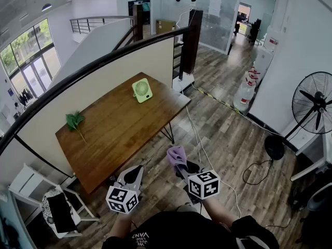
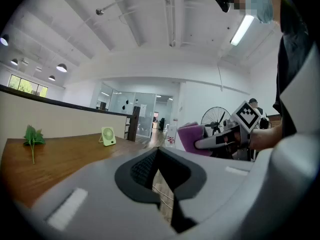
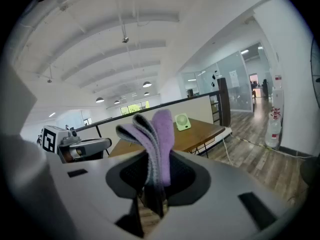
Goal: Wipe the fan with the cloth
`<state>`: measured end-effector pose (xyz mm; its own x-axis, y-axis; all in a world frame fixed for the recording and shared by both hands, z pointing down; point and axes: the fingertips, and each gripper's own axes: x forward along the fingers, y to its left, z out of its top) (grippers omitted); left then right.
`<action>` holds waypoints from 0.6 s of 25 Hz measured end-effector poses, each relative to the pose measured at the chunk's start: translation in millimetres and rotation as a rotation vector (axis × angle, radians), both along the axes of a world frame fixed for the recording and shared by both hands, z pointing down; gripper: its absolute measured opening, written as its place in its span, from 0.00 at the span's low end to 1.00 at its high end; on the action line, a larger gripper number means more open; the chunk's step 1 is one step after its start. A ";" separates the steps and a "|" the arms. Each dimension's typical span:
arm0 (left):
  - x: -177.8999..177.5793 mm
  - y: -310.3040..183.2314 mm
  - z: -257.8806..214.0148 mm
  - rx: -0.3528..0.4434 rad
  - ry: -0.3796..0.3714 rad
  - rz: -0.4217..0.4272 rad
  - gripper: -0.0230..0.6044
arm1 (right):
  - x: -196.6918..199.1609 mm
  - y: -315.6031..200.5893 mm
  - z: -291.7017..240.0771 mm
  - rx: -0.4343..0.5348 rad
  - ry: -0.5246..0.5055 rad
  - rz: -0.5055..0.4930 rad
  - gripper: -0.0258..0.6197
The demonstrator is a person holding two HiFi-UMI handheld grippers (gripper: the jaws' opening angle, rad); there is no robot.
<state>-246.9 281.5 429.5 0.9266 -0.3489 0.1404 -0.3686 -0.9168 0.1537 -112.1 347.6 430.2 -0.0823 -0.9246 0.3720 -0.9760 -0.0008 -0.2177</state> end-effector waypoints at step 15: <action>33.3 -21.2 15.1 -0.073 0.016 -0.006 0.06 | 23.9 -27.0 19.5 -0.029 -0.116 -0.050 0.21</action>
<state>-213.7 260.2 444.5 0.9269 -0.3438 0.1507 -0.3708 -0.9008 0.2261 -88.2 320.6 449.8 -0.1720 -0.9074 0.3835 -0.9433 0.0396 -0.3295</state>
